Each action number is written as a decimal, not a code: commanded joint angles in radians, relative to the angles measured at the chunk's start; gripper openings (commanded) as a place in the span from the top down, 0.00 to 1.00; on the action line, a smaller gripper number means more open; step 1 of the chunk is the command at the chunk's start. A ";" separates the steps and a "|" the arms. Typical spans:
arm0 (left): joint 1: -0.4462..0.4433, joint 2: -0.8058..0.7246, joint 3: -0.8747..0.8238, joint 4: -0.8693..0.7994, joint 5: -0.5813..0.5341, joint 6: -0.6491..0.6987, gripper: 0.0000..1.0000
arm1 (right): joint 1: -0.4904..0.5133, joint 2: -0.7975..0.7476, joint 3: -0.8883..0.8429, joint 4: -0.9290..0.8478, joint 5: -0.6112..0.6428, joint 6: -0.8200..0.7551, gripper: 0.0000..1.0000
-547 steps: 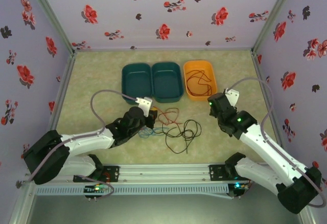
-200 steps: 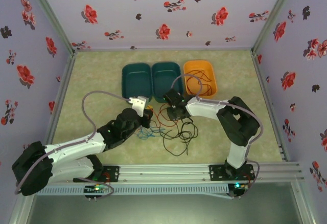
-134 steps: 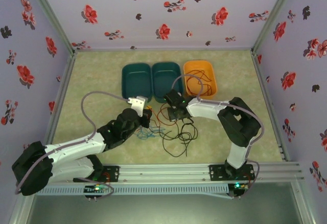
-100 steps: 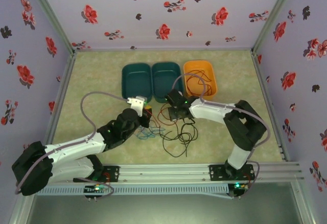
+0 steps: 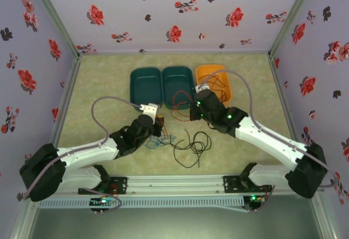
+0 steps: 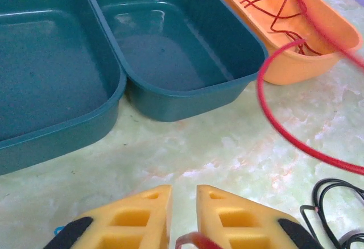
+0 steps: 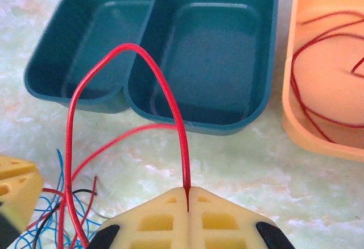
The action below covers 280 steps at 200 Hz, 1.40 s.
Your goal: Untangle the cables
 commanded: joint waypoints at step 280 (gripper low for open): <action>0.095 0.300 -0.022 0.752 0.406 -0.384 0.60 | 0.007 -0.223 -0.304 0.537 0.009 -0.039 1.00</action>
